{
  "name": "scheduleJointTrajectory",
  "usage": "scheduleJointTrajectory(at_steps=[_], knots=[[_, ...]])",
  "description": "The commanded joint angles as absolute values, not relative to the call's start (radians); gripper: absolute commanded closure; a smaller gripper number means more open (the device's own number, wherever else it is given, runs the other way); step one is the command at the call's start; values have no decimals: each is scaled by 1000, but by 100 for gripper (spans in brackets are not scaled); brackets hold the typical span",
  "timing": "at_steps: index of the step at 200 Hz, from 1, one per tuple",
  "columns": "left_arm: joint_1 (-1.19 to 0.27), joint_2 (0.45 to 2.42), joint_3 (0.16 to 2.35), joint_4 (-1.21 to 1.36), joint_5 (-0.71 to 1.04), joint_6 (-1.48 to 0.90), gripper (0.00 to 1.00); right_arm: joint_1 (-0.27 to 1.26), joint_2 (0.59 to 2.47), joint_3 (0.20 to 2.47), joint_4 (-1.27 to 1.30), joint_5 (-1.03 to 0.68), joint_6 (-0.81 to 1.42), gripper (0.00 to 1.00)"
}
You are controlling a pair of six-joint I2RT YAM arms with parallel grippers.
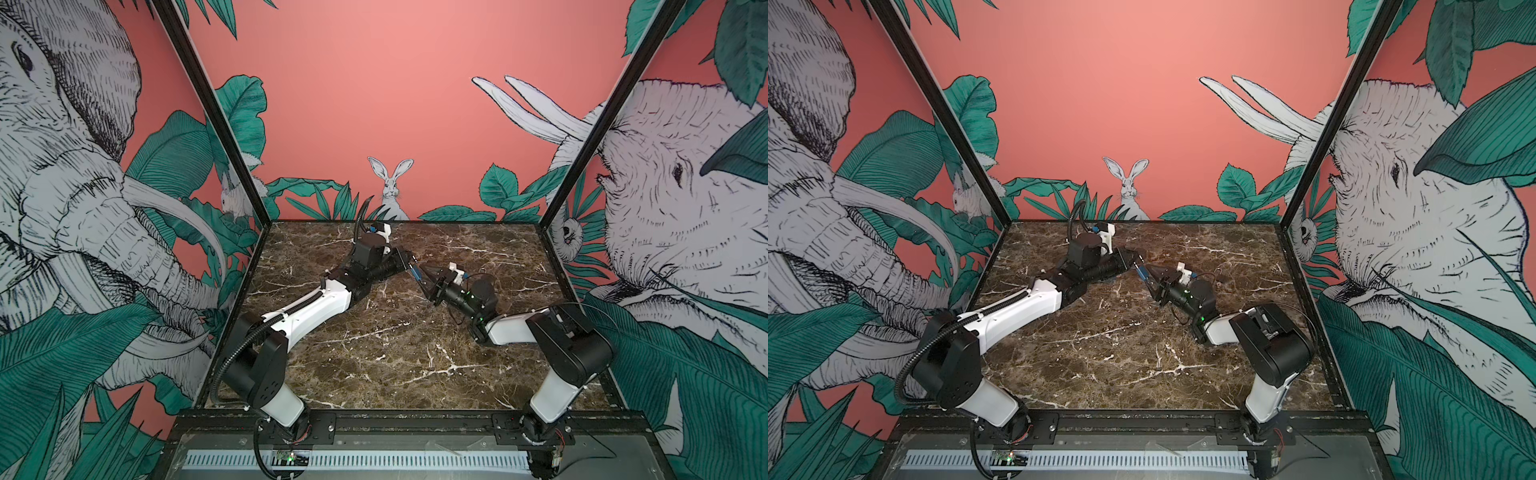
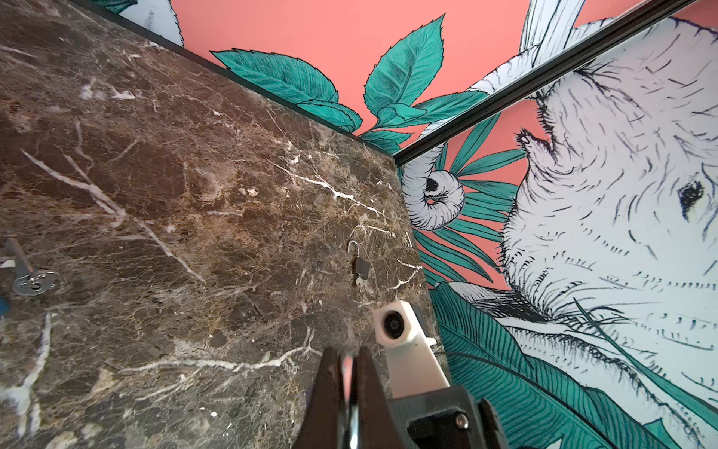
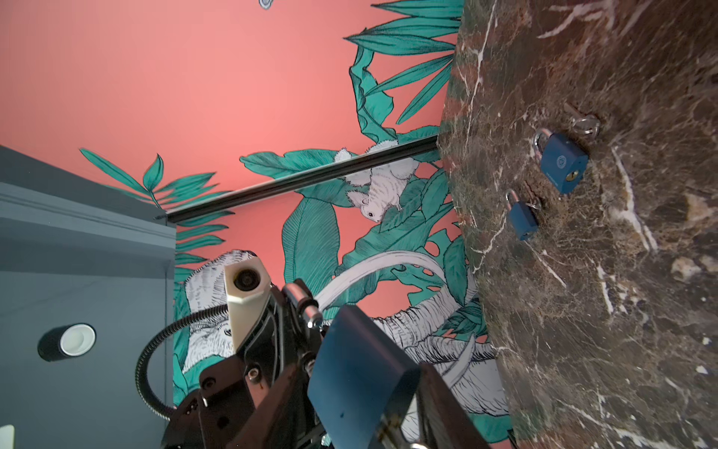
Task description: Lock with the key
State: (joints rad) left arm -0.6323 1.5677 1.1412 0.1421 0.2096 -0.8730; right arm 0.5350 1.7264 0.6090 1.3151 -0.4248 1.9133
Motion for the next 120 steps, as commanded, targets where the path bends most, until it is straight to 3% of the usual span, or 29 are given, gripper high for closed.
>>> scheduleJointTrajectory(at_steps=[1, 120], knots=[[-637, 1540, 1146, 146, 216, -888, 100, 531, 1679, 637, 1410, -432, 1885, 58], [-636, 1574, 1182, 95, 233, -902, 100, 531, 1649, 644, 1409, -439, 1806, 73]])
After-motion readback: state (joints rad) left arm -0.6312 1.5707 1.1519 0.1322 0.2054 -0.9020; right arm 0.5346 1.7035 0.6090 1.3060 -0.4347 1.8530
